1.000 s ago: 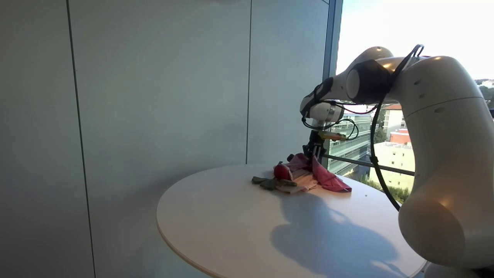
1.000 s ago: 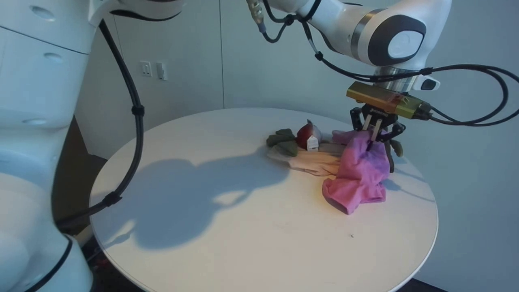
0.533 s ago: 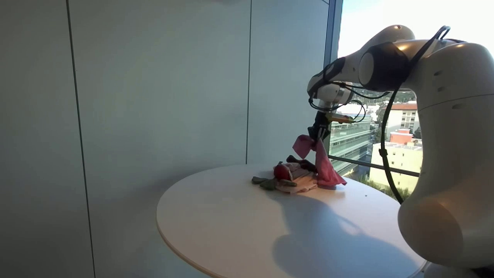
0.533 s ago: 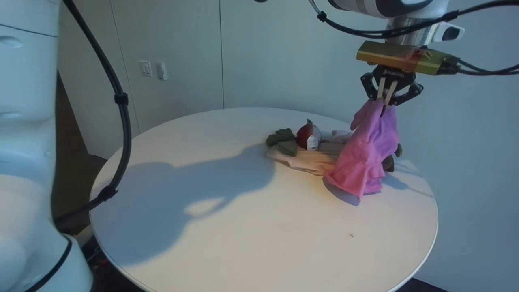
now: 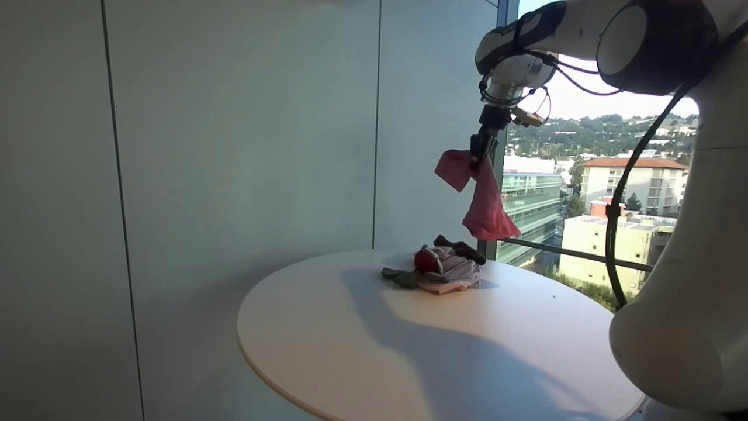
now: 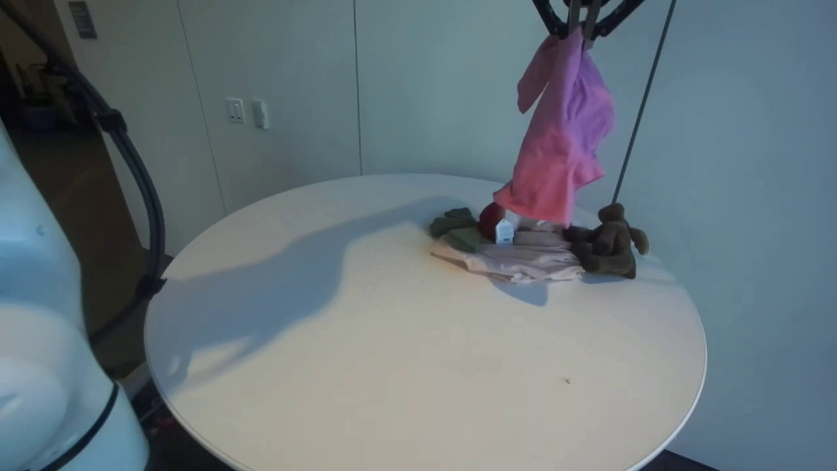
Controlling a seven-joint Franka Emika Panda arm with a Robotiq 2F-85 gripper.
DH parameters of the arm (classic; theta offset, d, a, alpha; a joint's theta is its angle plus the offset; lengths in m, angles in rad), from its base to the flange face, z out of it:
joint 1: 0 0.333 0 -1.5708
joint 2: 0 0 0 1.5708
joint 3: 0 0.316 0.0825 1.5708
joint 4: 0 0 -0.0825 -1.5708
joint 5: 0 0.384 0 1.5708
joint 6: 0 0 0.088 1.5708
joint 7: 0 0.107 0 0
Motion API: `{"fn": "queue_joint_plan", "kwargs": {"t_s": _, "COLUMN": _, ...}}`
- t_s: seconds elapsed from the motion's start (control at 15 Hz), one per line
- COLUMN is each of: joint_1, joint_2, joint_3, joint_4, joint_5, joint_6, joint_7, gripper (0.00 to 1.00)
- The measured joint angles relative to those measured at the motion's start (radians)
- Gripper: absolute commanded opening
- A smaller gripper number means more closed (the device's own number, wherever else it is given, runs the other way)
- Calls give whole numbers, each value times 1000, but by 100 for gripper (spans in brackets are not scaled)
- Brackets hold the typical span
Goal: Move the items on the table to the left
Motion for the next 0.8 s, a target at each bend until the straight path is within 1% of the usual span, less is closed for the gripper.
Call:
{"fn": "queue_joint_plan", "kwargs": {"t_s": 0.2, "joint_1": 123, "joint_2": -29, "joint_3": 38, "joint_4": -1, "joint_5": -138, "joint_6": 67, "joint_7": 51, "gripper": 3}}
{"fn": "queue_joint_plan", "kwargs": {"t_s": 0.4, "joint_1": 227, "joint_2": 9, "joint_3": 90, "joint_4": 4, "joint_5": -272, "joint_6": 93, "joint_7": 130, "gripper": 3}}
{"fn": "queue_joint_plan", "kwargs": {"t_s": 0.47, "joint_1": 253, "joint_2": 33, "joint_3": 102, "joint_4": 10, "joint_5": -290, "joint_6": 85, "joint_7": 145, "gripper": 3}}
{"fn": "queue_joint_plan", "kwargs": {"t_s": 0.6, "joint_1": 289, "joint_2": 84, "joint_3": 118, "joint_4": 31, "joint_5": -287, "joint_6": 25, "joint_7": 147, "gripper": 3}}
{"fn": "queue_joint_plan", "kwargs": {"t_s": 0.8, "joint_1": 309, "joint_2": 155, "joint_3": 133, "joint_4": 69, "joint_5": -254, "joint_6": -81, "joint_7": 125, "gripper": 3}}
